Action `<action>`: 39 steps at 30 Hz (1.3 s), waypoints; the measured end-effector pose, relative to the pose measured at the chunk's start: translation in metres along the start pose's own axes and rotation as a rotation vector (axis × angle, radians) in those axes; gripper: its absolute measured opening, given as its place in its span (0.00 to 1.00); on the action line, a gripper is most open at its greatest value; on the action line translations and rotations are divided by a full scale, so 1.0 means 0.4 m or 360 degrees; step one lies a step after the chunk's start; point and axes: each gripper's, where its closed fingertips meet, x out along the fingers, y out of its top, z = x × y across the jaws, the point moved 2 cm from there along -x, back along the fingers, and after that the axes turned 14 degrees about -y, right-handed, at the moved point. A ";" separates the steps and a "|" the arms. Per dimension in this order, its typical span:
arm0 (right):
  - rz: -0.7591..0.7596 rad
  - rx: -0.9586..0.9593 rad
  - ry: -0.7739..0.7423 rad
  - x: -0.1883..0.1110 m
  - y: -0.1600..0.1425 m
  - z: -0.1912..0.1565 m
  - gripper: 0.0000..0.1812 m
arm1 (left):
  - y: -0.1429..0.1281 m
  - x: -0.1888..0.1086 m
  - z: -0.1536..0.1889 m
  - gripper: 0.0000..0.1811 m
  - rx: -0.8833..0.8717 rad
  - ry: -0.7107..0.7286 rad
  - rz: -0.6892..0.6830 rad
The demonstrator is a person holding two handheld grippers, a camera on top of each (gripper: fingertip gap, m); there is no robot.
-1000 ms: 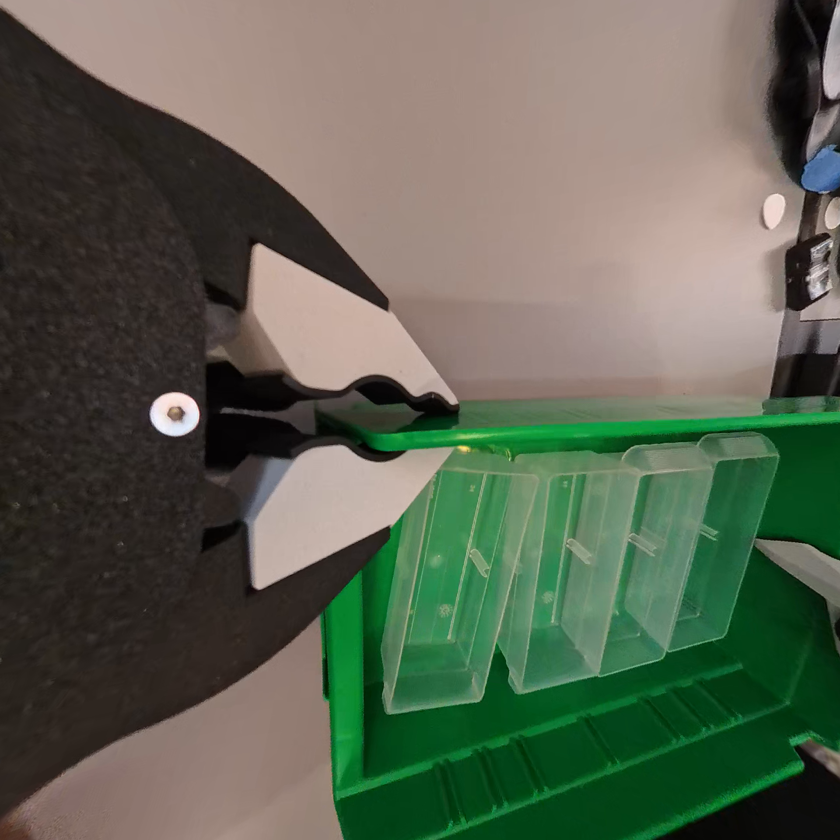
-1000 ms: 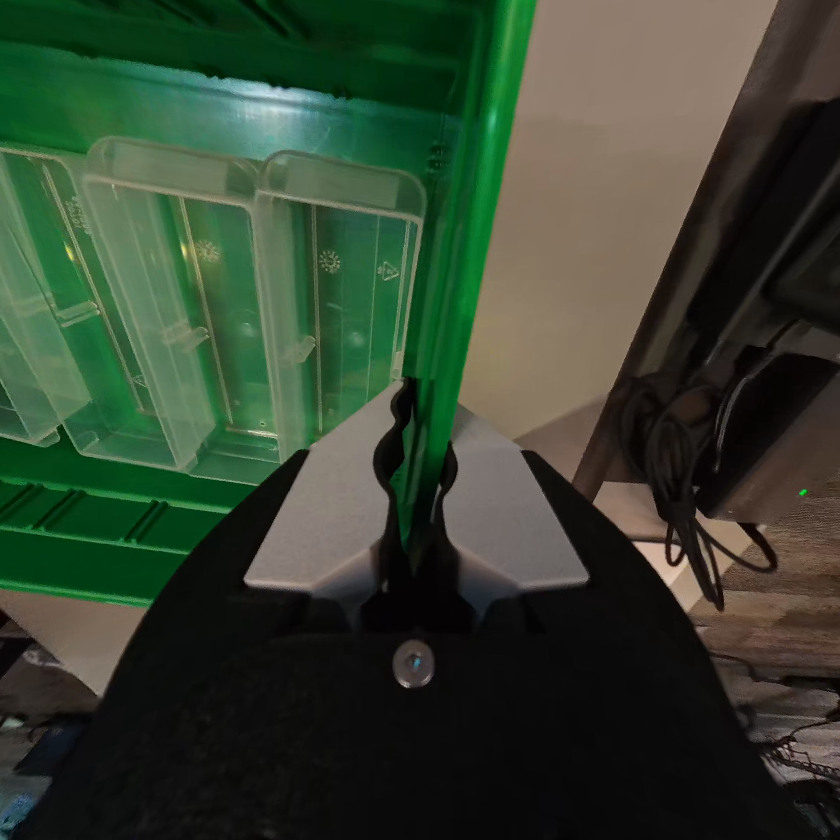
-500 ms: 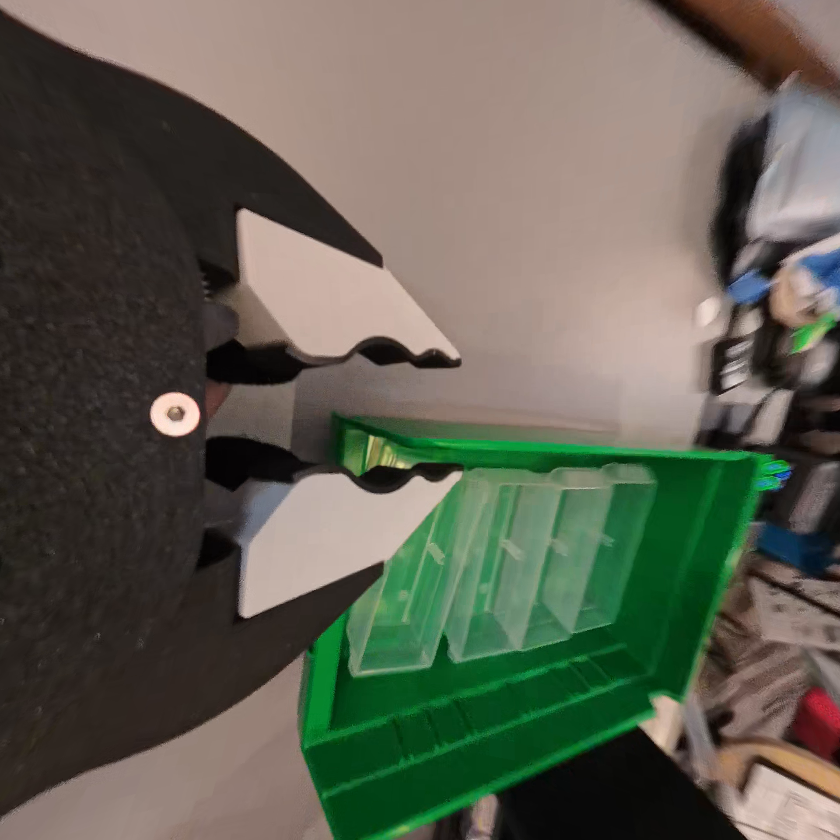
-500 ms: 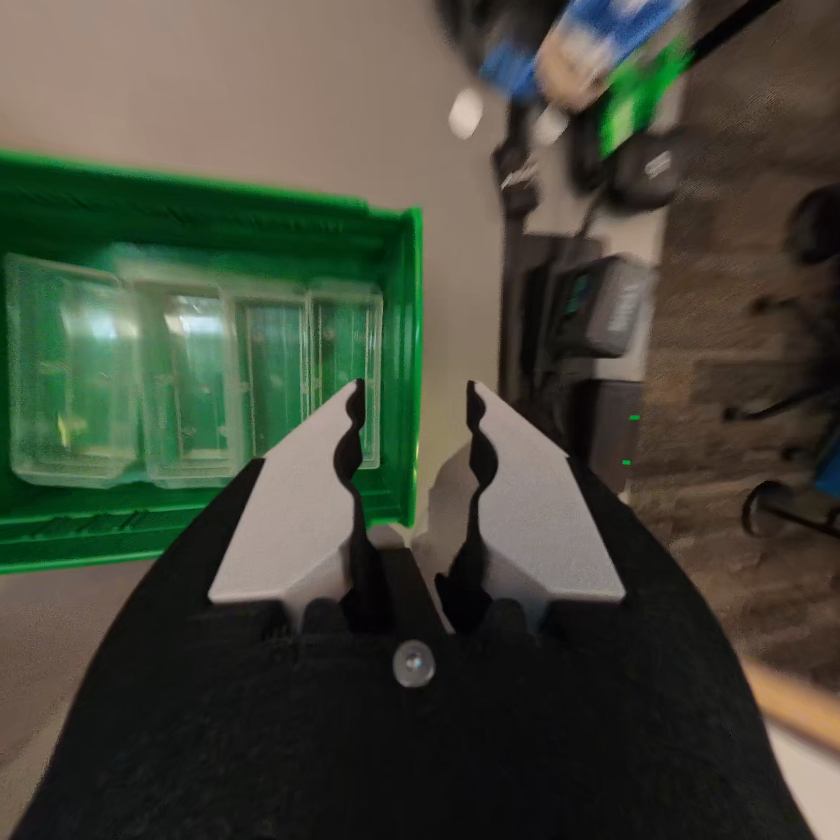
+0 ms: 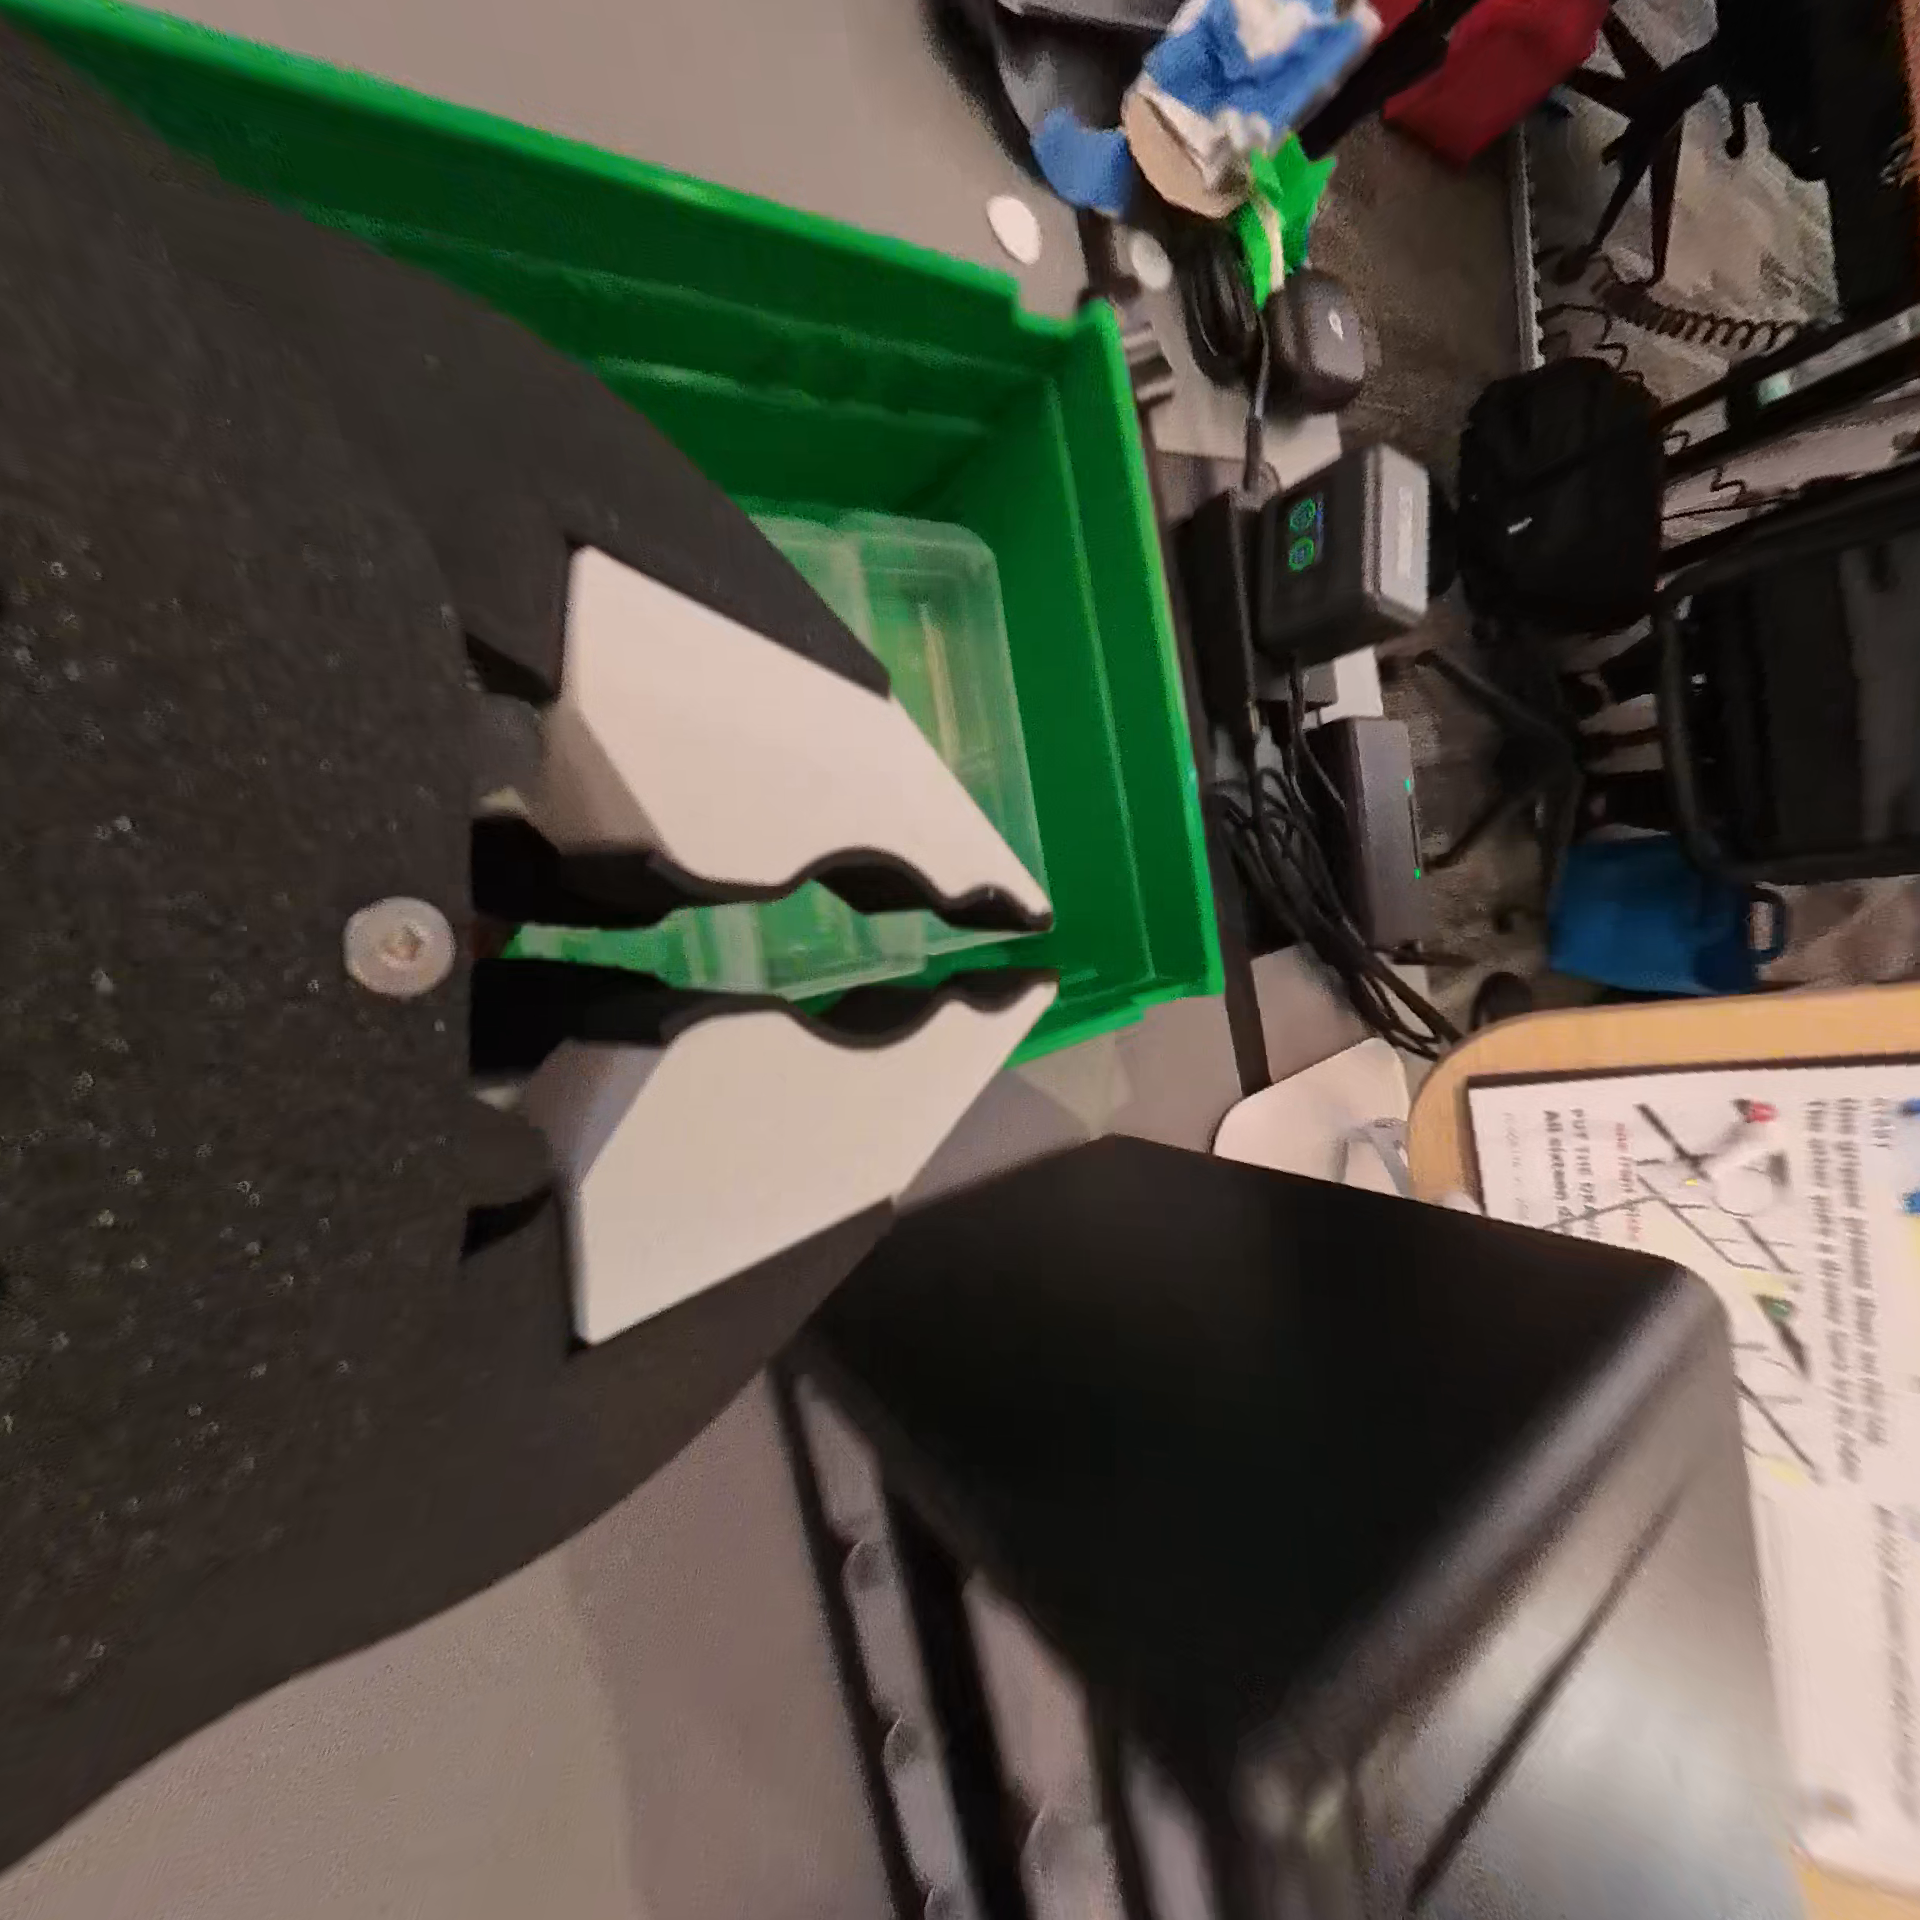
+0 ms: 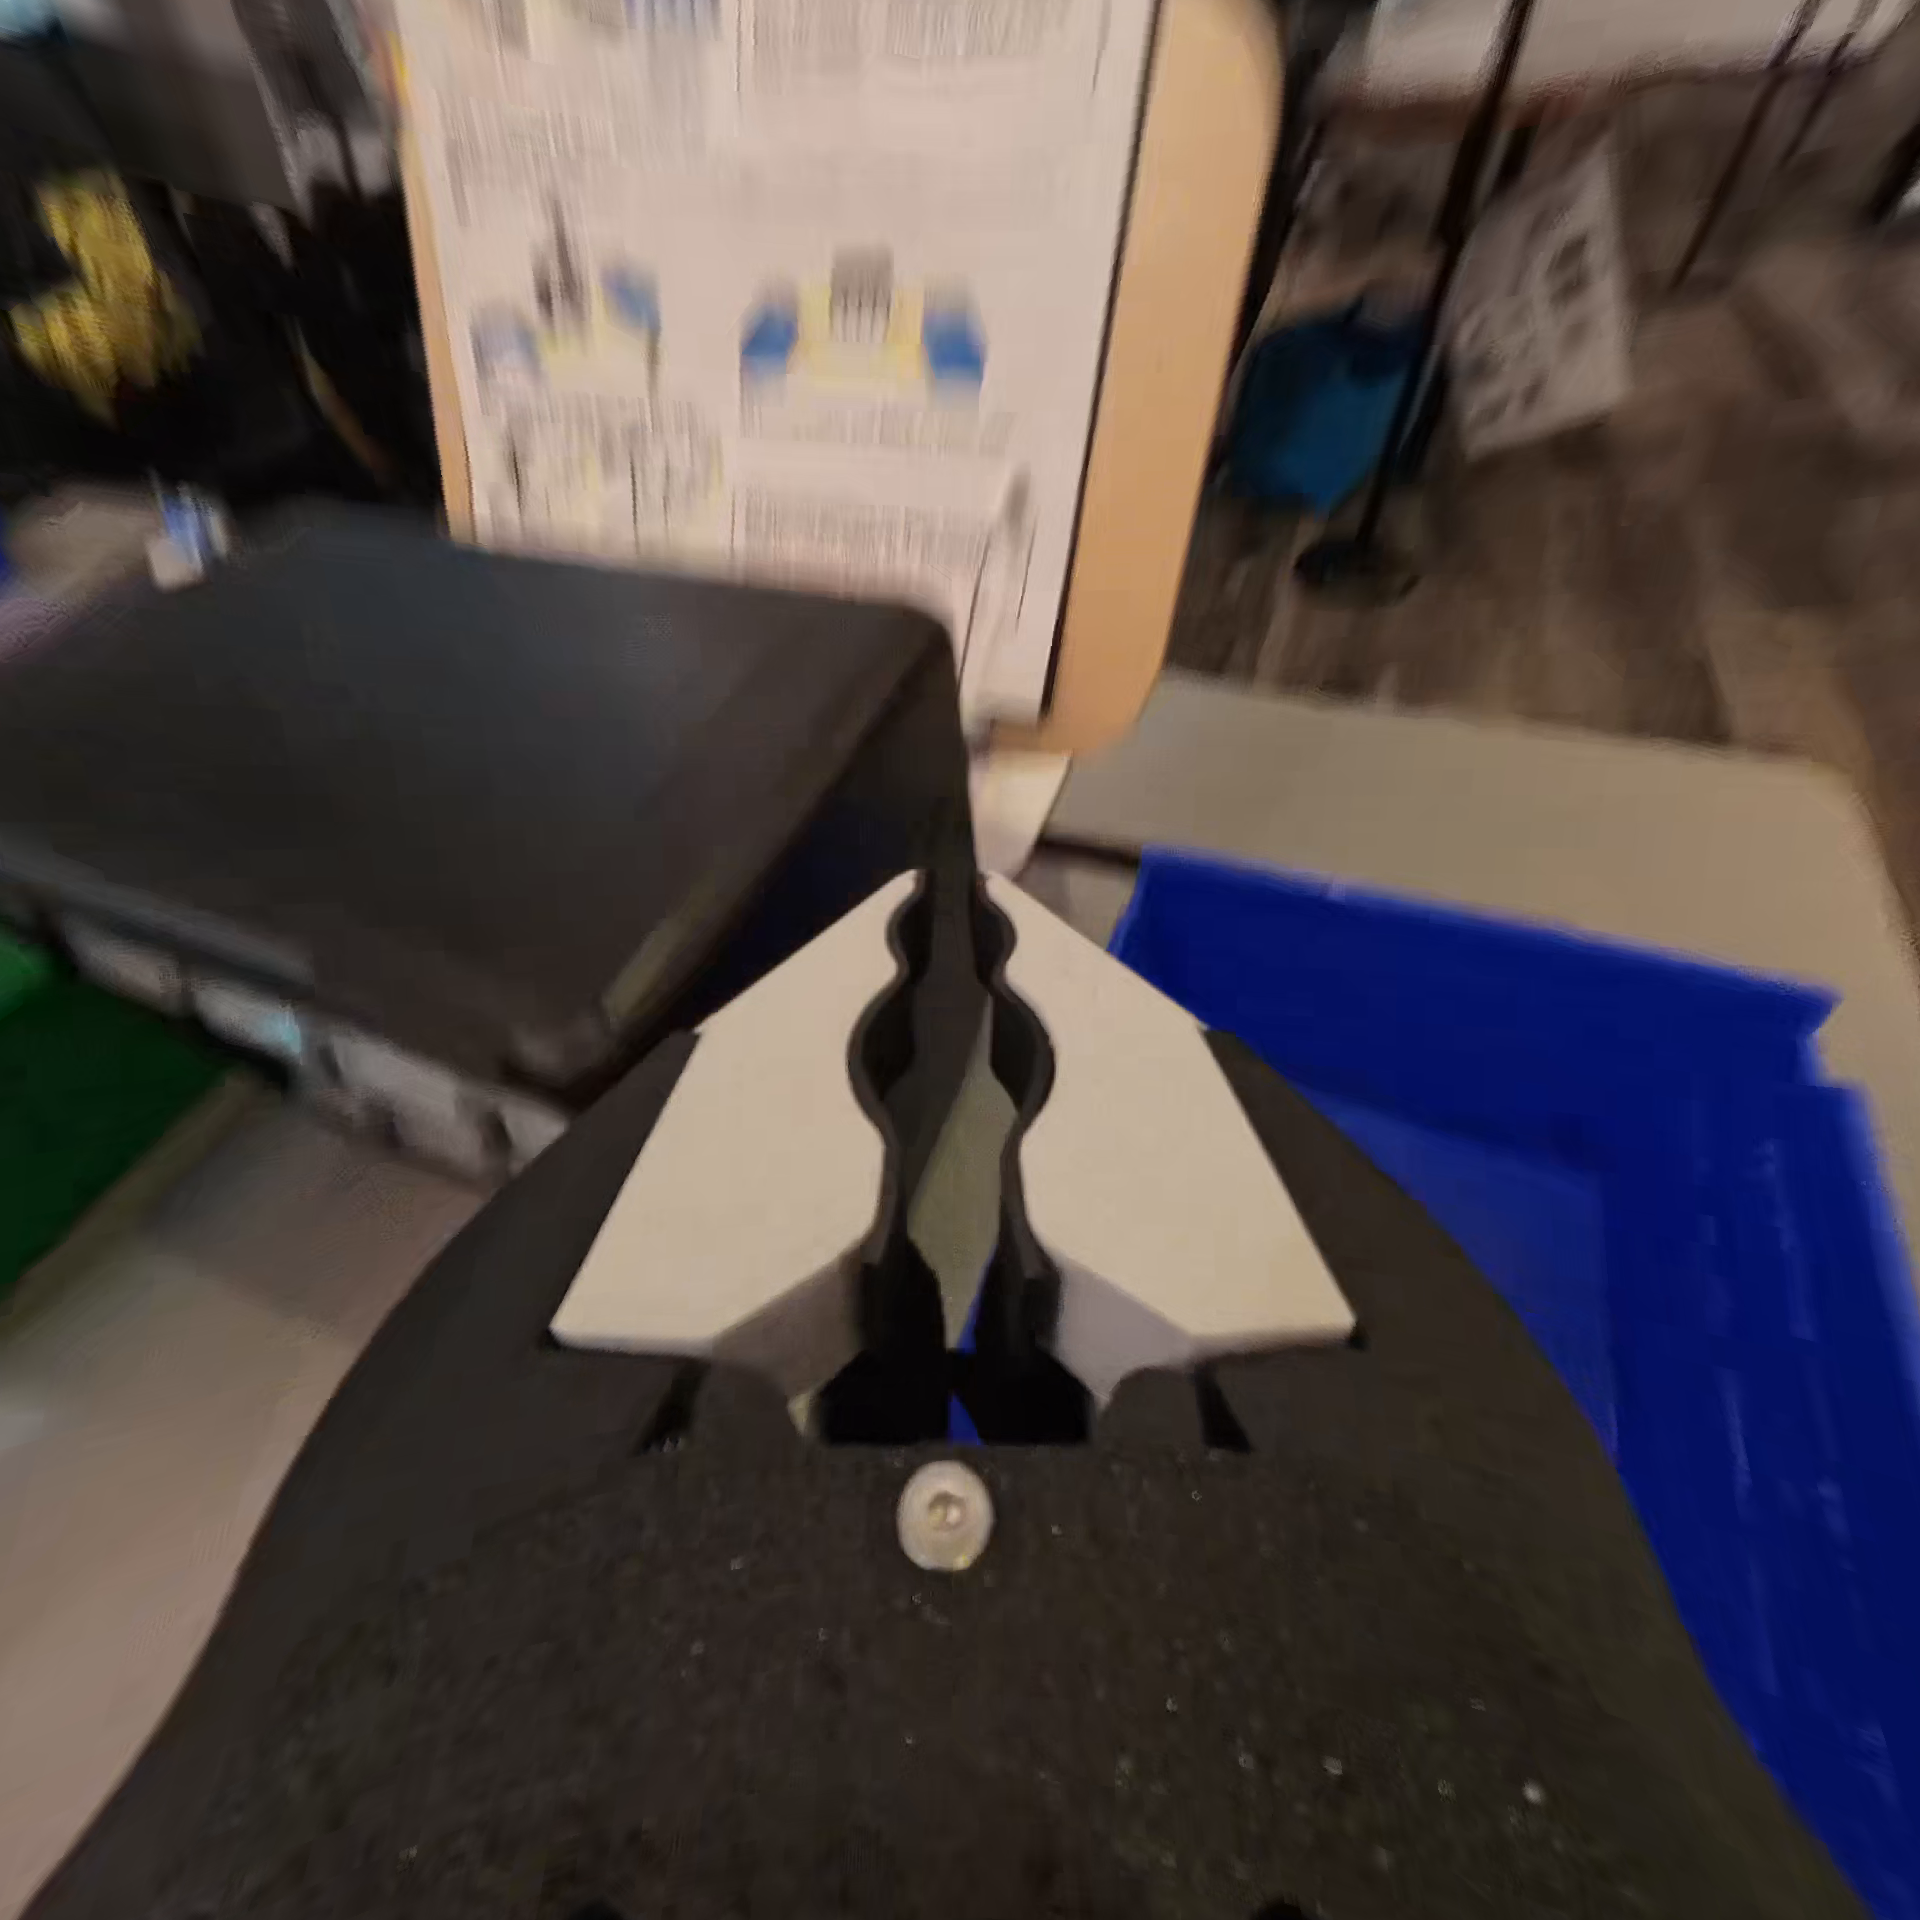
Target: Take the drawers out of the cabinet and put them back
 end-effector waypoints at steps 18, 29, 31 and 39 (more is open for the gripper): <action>-0.0096 -0.0148 0.0280 0.069 -0.151 -0.079 0.00 | 0.040 0.175 0.159 0.00 -0.0107 -0.0564 -0.0041; -0.0058 -0.0324 0.0321 0.040 -0.137 -0.089 0.00 | 0.005 0.135 0.166 0.00 -0.0036 -0.0557 -0.0073; 0.0047 -0.0287 0.0212 0.031 -0.105 -0.077 0.00 | 0.015 0.130 0.156 0.00 -0.0119 -0.0526 -0.0062; -0.0040 -0.0059 0.0221 -0.151 -0.223 -0.140 0.09 | -0.039 -0.041 0.179 0.03 -0.0177 -0.0298 0.0087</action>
